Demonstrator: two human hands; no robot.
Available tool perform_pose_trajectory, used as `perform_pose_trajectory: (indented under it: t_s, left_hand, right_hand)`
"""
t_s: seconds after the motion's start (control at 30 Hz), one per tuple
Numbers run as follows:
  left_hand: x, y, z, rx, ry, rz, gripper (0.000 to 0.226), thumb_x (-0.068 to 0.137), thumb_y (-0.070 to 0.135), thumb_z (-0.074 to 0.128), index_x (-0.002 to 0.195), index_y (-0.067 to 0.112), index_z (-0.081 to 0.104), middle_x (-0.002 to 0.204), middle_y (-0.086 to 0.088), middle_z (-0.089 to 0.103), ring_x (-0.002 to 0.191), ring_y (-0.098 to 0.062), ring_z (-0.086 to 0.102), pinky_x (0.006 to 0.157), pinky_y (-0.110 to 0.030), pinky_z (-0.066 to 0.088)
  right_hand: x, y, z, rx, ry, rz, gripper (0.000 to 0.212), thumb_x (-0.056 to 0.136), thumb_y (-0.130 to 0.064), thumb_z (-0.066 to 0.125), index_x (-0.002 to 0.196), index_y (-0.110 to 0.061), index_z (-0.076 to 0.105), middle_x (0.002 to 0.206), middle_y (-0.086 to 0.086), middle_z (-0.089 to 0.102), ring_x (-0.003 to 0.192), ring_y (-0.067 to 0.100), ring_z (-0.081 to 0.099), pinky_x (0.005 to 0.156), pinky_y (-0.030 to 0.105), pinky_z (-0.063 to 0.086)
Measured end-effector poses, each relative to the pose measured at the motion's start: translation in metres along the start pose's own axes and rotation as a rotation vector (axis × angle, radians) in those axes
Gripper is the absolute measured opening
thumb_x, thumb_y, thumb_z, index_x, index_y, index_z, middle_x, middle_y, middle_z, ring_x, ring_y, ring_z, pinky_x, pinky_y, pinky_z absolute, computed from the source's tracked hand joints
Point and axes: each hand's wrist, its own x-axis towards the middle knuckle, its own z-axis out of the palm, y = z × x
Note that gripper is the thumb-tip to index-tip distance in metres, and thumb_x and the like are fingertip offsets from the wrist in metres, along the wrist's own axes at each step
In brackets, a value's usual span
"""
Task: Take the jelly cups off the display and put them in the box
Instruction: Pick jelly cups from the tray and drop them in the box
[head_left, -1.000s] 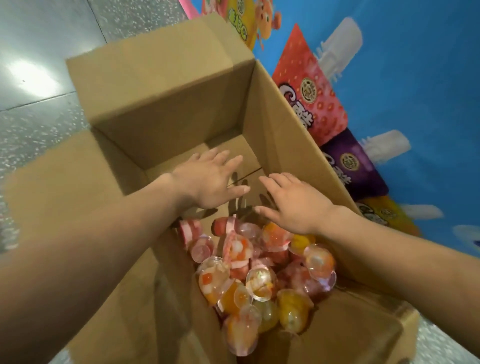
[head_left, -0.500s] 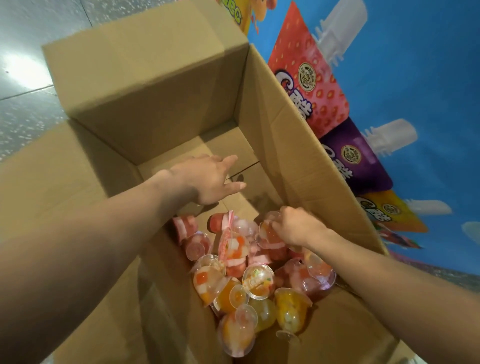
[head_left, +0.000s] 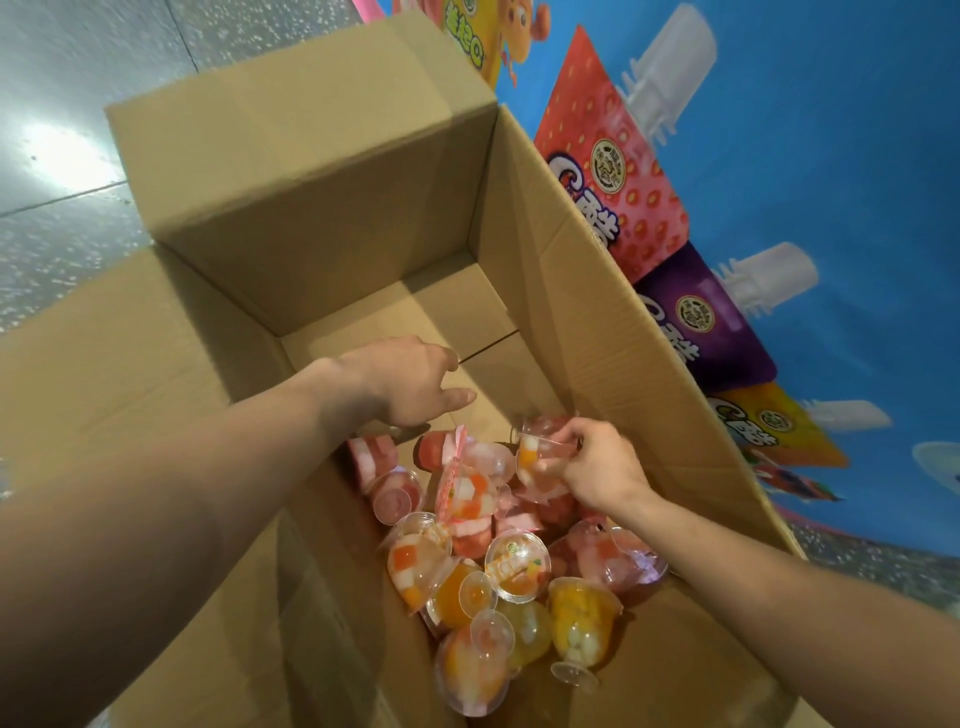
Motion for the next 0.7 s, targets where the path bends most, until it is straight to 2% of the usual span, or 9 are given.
perform_pose_trajectory:
  t_s: [0.1,0.17,0.3,0.4,0.47,0.57,0.7]
  left_hand:
    - [-0.001,-0.002,-0.003,-0.148,0.014,-0.025,0.067,0.097,0.064,0.040,0.143,0.017,0.050,0.131,-0.009,0.065,0.119,-0.026,0.058,0.099,-0.034,0.046]
    - [-0.004,0.000,-0.004,-0.279,0.018,-0.042,0.066,0.096,0.066,0.039,0.135,0.016,0.057,0.125,-0.008,0.067,0.104,-0.021,0.060,0.088,-0.032,0.046]
    - [-0.013,0.011,-0.006,-0.734,-0.068,-0.095,0.064,0.094,0.070,0.037,0.115,0.018,0.068,0.106,-0.006,0.072,0.086,-0.020,0.069,0.075,-0.037,0.058]
    - [-0.016,0.019,-0.008,-0.958,-0.167,-0.071,0.063,0.092,0.073,0.036,0.108,0.024,0.074,0.100,-0.001,0.077,0.089,-0.025,0.074,0.075,-0.035,0.061]
    - [-0.017,0.021,-0.009,-1.084,-0.201,-0.070,0.060,0.094,0.070,0.038,0.106,0.023,0.073,0.097,-0.001,0.078,0.093,-0.030,0.074,0.079,-0.039,0.061]
    - [-0.017,0.018,-0.010,-1.175,-0.224,-0.063,0.046,0.097,0.058,0.046,0.113,0.021,0.070,0.103,-0.007,0.077,0.099,-0.033,0.073,0.086,-0.046,0.059]
    - [-0.020,0.013,-0.012,-1.268,-0.210,-0.068,0.033,0.085,0.049,0.061,0.104,0.025,0.074,0.107,-0.007,0.076,0.100,-0.029,0.073,0.076,-0.041,0.062]
  right_hand:
    - [-0.009,-0.004,-0.009,0.063,0.032,-0.176,0.022,0.076,-0.027,0.088,0.089,-0.029,0.070,0.087,-0.011,0.072,0.079,0.005,0.068,0.065,0.020,0.052]
    - [-0.016,-0.010,-0.016,0.161,0.021,-0.299,0.023,0.078,-0.022,0.086,0.093,-0.030,0.070,0.092,-0.011,0.074,0.078,-0.003,0.069,0.061,0.014,0.053]
    - [-0.021,-0.021,-0.020,0.145,0.135,-0.626,0.036,0.078,-0.021,0.086,0.111,-0.023,0.072,0.108,-0.020,0.070,0.101,0.000,0.068,0.086,0.022,0.056]
    - [-0.020,-0.031,-0.020,0.156,0.229,-0.809,0.040,0.079,-0.018,0.085,0.116,-0.017,0.071,0.115,-0.008,0.071,0.110,0.006,0.067,0.091,0.033,0.058]
    - [-0.017,-0.035,-0.019,0.164,0.268,-0.877,0.040,0.080,-0.017,0.084,0.117,-0.016,0.070,0.117,-0.002,0.071,0.111,0.010,0.067,0.089,0.037,0.059]
    - [-0.013,-0.037,-0.019,0.190,0.281,-0.912,0.039,0.082,-0.018,0.083,0.118,-0.013,0.069,0.118,0.001,0.070,0.111,0.014,0.068,0.086,0.040,0.060]
    - [-0.016,-0.039,-0.023,0.225,0.237,-0.892,0.046,0.083,-0.022,0.082,0.125,-0.015,0.064,0.120,-0.002,0.070,0.108,0.013,0.070,0.085,0.040,0.060]
